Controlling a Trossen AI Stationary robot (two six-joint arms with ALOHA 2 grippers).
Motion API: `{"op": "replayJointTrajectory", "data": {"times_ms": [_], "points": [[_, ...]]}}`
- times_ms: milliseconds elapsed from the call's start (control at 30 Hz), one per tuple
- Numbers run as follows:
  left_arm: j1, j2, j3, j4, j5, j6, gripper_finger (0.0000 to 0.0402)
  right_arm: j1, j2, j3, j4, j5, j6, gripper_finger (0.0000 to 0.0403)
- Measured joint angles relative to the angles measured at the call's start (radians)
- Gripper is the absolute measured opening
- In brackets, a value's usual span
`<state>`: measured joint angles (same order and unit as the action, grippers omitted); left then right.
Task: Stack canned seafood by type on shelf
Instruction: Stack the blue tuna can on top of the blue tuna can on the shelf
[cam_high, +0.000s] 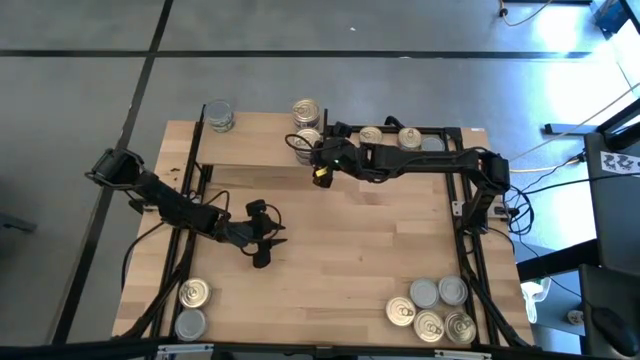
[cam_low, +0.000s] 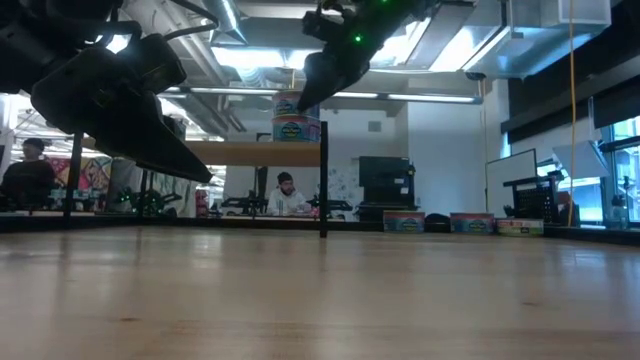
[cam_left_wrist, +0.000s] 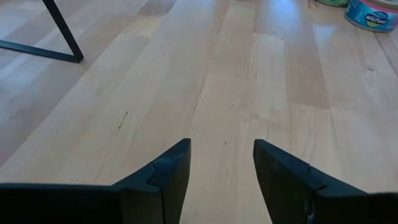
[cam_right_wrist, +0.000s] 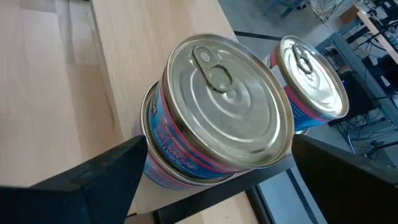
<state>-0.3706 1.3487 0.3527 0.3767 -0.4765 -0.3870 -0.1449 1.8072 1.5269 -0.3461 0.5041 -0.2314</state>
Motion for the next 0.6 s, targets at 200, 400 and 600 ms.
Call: {"op": "replayJointTrajectory", "data": {"times_ms": [200,400,600], "points": [[0.000,0.000,0.000,0.000,0.000,-0.004,0.0172,0.000,0.000,0.000,-0.002,0.000,0.000,0.0399],[0.000,0.000,0.000,0.000,0.000,-0.005,0.0172,0.001,-0.003,0.010,-0.022,0.000,0.000,0.0399],[0.000,0.000,0.000,0.000,0.000,-0.006,0.0172,0.004,-0.009,0.103,-0.179,-0.034,0.029,0.0399]]}}
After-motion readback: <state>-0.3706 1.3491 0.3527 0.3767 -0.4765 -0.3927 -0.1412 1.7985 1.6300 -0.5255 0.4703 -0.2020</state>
